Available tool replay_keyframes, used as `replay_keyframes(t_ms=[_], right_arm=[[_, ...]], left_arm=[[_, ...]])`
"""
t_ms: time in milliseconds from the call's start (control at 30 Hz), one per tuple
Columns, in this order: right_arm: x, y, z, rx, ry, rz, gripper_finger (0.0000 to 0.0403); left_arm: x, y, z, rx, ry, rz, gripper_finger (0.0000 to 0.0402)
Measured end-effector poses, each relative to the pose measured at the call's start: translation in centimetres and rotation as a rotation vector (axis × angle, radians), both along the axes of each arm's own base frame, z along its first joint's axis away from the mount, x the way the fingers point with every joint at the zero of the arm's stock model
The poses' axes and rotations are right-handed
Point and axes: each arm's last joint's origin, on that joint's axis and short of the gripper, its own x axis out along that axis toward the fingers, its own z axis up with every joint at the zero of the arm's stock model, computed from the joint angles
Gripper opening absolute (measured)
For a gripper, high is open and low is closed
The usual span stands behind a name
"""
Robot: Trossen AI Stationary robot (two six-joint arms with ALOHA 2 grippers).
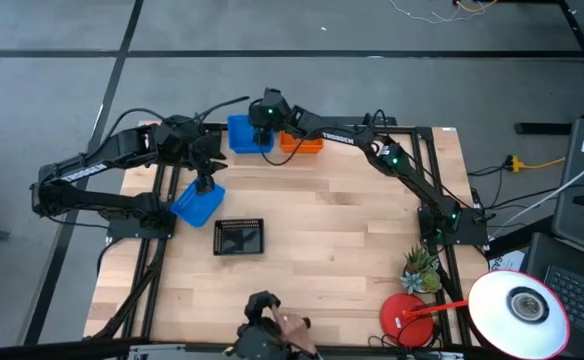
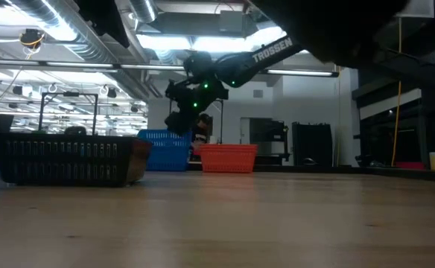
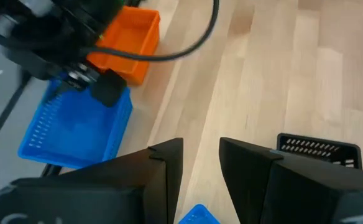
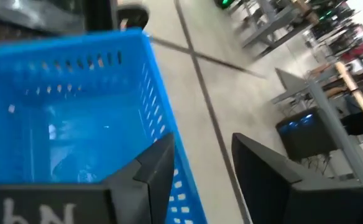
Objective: Stack baskets by color
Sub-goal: Stack the bottom blue bin on the top blue bin
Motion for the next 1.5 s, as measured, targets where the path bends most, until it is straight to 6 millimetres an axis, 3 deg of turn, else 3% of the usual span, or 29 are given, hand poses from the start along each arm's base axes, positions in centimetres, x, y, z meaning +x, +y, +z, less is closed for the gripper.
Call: replay_keyframes(t_ms=[400,600,700,900,1133,1367,1500], right_arm=[[-0.2,0.5,-0.5,0.056,0.059,0.006,0.0163],[0.7,1.9,2.5,-0.055,-0.052,0.052,0.0163],[0.5,0.9,3.2,-0.121,-0.098,-0.008,0.0163],[-1.2,-1.7,0.3,0.027,0.002,-0.055,0.0163],[-0.9,-1.2,0.7,0.052,-0.021,-0.027,0.0163],[-1.2,-0.9,-1.6,0.133,0.054,-0.01,0.0163],[-1.1,-1.1,-1.1,0.095,0.031,-0.048,0.0163]], left_arm=[[1.0,0.4,-0.8,-0.021,0.054,0.0,0.0096],[1.1,0.4,-0.9,-0.024,0.063,0.0,0.0096],[1.2,0.4,-1.0,-0.026,0.068,0.0,0.0096],[1.2,0.4,-0.9,-0.025,0.065,-0.001,0.0096],[1.2,0.4,-0.9,-0.024,0.063,0.0,0.0096],[1.1,0.4,-0.9,-0.03,0.062,0.005,0.0096],[1.1,0.4,-0.9,-0.03,0.062,0.005,0.0096]])
